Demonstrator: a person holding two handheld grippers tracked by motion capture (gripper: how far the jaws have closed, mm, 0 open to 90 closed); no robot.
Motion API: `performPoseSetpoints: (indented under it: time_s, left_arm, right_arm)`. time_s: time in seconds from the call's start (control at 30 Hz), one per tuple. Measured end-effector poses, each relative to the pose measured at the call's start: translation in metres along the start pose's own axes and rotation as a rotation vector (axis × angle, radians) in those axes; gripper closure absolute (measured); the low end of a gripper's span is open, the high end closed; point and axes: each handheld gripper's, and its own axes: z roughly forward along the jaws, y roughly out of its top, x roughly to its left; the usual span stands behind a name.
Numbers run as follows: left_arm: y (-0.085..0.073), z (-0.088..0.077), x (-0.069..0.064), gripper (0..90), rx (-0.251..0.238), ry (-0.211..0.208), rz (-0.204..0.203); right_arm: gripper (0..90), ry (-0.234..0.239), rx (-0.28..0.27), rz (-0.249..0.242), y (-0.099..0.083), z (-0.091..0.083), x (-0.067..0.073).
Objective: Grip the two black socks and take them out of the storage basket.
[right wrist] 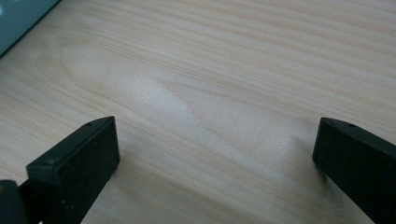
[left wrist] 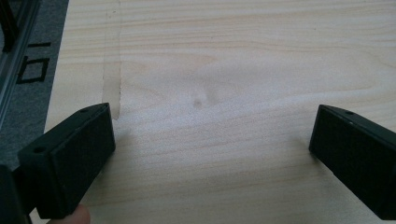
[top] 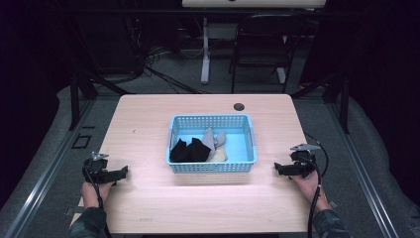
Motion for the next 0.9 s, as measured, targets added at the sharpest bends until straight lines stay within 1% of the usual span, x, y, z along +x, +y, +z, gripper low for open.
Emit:
performPoseSetpoints:
  time_s: [0.27,0.4,0.5,0.53,0.57,0.63,0.7,0.73,0.77,0.8,0.83,0.87,0.9]
  left_arm:
    - [0.000,0.000,-0.001,0.2,-0.001,0.004,-0.004]
    - [0.000,-0.001,0.001,0.3,0.003,-0.002,0.005]
    - [0.001,-0.001,0.001,0.3,0.015,-0.005,0.005]
    - [0.003,-0.001,0.001,0.3,0.034,-0.009,0.012]
    - [0.003,-0.001,0.001,0.2,0.034,-0.009,0.012]
    - [0.006,-0.002,0.001,0.3,0.065,-0.012,0.014]
    - [0.007,-0.002,0.001,0.3,0.081,-0.014,0.016]
    - [0.009,-0.004,0.001,0.2,0.090,-0.028,0.019]
    - [0.011,-0.006,0.001,0.1,0.086,-0.023,0.012]
    - [0.012,-0.008,0.002,0.2,0.081,-0.028,0.008]
    - [0.014,-0.009,0.001,0.1,0.081,-0.032,0.015]
    - [0.017,-0.011,0.000,0.1,0.102,-0.041,0.019]
    - [0.017,-0.011,0.000,0.1,0.102,-0.041,0.019]
  right_arm:
    - [0.0,0.000,-0.003,0.001,0.000,0.000,0.000]
    - [0.1,0.001,-0.001,0.000,0.000,0.000,0.000]
    - [0.2,-0.001,-0.004,0.001,0.000,0.000,0.000]
    - [0.2,0.000,-0.003,0.001,0.000,0.000,0.000]
    - [0.2,0.000,-0.003,0.001,0.000,0.000,0.000]
    - [0.3,0.001,-0.004,0.000,0.000,0.000,0.000]
    - [0.3,0.007,-0.002,-0.004,0.000,0.000,0.000]
    - [0.3,0.008,-0.001,-0.005,0.000,0.000,0.000]
    - [0.3,0.009,-0.001,-0.006,0.000,0.000,0.000]
    - [0.4,0.009,0.001,-0.004,0.000,0.000,0.000]
    - [0.6,0.008,-0.002,-0.005,0.000,0.000,0.000]
    - [1.0,0.005,-0.006,-0.003,0.000,0.000,0.000]
    - [1.0,0.005,-0.006,-0.003,0.000,0.000,0.000]
